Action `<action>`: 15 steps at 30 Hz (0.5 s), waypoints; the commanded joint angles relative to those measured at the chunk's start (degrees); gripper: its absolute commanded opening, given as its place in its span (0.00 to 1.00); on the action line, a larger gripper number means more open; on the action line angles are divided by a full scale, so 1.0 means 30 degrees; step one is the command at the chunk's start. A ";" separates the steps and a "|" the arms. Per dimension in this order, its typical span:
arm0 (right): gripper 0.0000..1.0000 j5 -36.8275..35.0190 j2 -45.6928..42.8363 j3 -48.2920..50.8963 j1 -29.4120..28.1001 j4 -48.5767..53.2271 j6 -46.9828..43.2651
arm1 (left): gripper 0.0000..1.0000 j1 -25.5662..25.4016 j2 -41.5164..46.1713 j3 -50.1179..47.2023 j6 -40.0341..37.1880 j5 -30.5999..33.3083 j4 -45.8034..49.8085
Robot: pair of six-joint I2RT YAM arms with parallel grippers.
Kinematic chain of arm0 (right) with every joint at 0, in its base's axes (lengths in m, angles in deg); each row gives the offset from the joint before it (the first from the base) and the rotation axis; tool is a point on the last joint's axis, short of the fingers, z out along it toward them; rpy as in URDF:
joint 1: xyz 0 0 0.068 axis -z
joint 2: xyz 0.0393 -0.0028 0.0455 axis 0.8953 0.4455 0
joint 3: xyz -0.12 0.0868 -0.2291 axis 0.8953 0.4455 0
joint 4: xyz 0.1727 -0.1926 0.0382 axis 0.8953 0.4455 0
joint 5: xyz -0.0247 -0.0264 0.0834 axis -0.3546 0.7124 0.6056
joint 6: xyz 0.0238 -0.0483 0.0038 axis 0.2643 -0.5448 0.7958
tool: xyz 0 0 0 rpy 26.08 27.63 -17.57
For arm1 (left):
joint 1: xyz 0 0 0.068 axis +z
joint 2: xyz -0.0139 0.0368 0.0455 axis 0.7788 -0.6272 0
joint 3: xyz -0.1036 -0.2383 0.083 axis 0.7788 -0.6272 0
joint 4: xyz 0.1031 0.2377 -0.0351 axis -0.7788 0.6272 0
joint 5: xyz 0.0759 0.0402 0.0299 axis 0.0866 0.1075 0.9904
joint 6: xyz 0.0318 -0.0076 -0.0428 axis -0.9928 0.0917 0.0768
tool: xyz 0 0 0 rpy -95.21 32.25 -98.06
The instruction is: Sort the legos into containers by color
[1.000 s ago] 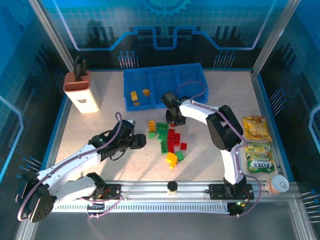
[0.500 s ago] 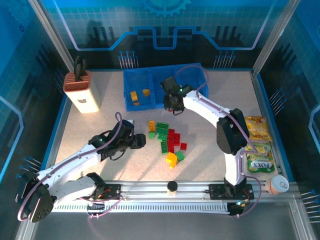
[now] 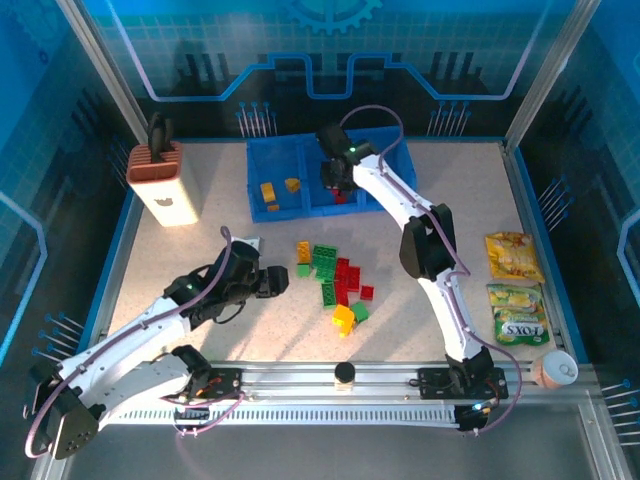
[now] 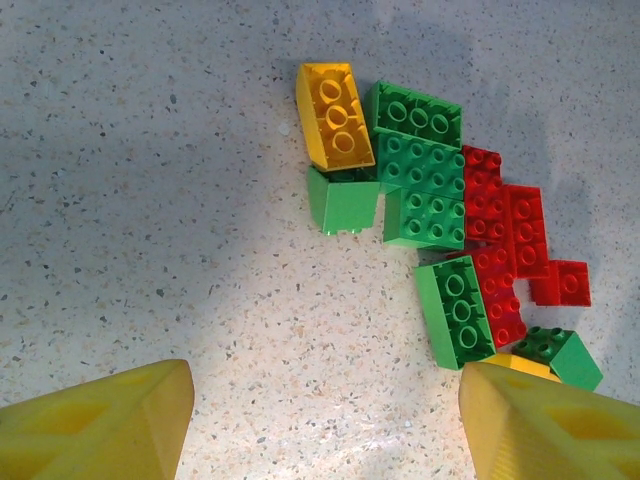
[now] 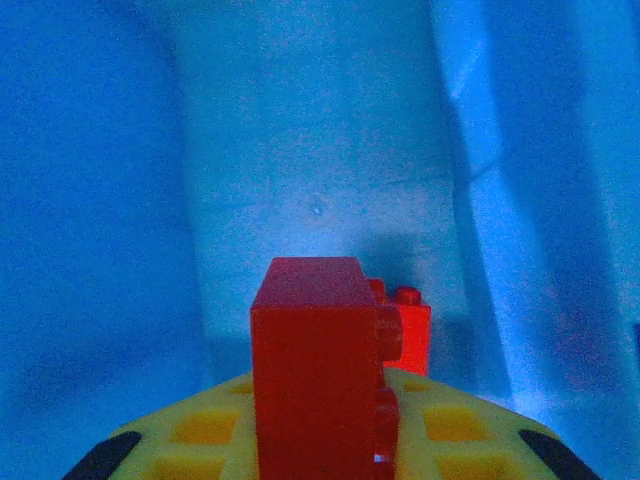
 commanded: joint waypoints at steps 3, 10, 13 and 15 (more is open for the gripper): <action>0.68 0.0776 -0.0473 -0.0884 -0.0020 0.0192 -0.0796 | 0.72 -0.0158 0.0284 -0.0013 -0.0176 0.0031 0.0434; 0.73 0.0601 -0.3430 0.1136 -0.0385 -0.0427 -0.1098 | 0.72 -0.0486 0.0237 0.0279 -0.0535 -0.0237 0.0193; 0.73 0.0667 -0.5529 0.3230 -0.0630 -0.1244 -0.1256 | 0.72 -0.0974 -0.0143 0.0624 -0.0659 -0.0195 0.0193; 0.74 0.0709 -0.7408 0.5748 -0.0818 -0.2358 -0.1274 | 0.72 -0.1610 -0.0477 0.0873 -0.0767 0.0005 0.0171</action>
